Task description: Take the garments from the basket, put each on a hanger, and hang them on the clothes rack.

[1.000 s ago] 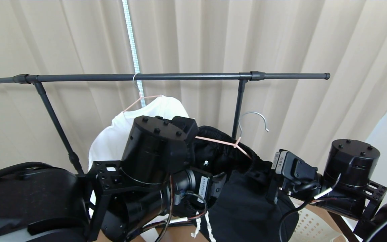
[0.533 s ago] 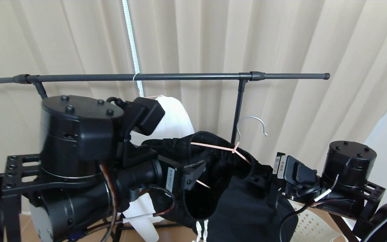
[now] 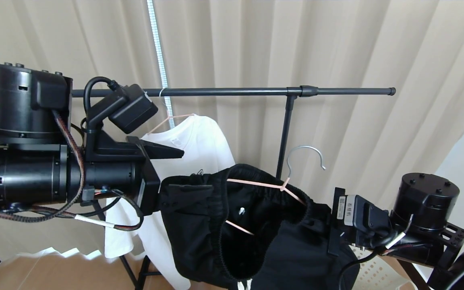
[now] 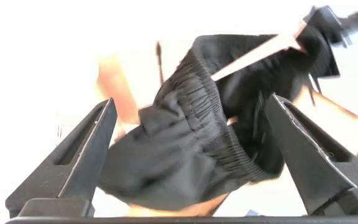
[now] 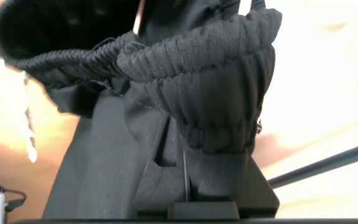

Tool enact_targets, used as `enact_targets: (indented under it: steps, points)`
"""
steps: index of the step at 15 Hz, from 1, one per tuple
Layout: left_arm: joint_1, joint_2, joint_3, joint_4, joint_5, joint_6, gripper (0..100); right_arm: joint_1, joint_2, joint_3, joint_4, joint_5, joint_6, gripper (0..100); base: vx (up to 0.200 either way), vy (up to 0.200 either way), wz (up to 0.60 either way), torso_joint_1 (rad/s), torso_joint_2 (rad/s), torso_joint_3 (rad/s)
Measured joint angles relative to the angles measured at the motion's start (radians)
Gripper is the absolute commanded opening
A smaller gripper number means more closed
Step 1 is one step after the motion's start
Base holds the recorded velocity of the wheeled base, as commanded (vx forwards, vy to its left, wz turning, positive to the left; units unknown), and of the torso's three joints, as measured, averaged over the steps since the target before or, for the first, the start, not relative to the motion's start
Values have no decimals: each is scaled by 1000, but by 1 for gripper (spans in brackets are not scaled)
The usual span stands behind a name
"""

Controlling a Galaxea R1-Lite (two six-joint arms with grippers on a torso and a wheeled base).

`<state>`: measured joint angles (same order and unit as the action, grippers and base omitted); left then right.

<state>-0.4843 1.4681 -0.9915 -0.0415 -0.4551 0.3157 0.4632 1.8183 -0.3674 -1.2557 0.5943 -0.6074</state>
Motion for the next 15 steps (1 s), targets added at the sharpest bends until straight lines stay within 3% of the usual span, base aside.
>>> enact_targets:
  steps: [3,5,8,11,15]
  points:
    - [41,42,-126,209,-117,213,100,1,0,27,-36,4,-13,0,0,0,0,0,0,0]
    - [47,76,-181,274,-141,319,100,6,-7,37,-38,4,-13,0,0,0,0,0,0,0]
    - [42,117,-203,282,-143,389,100,14,-12,43,-38,3,-15,0,0,0,0,0,0,0]
    - [45,197,-220,283,-141,571,100,37,-13,49,-37,3,-17,0,0,0,0,0,0,0]
    - [41,271,-254,287,-141,598,100,47,-14,50,-37,2,-17,0,0,0,0,0,0,0]
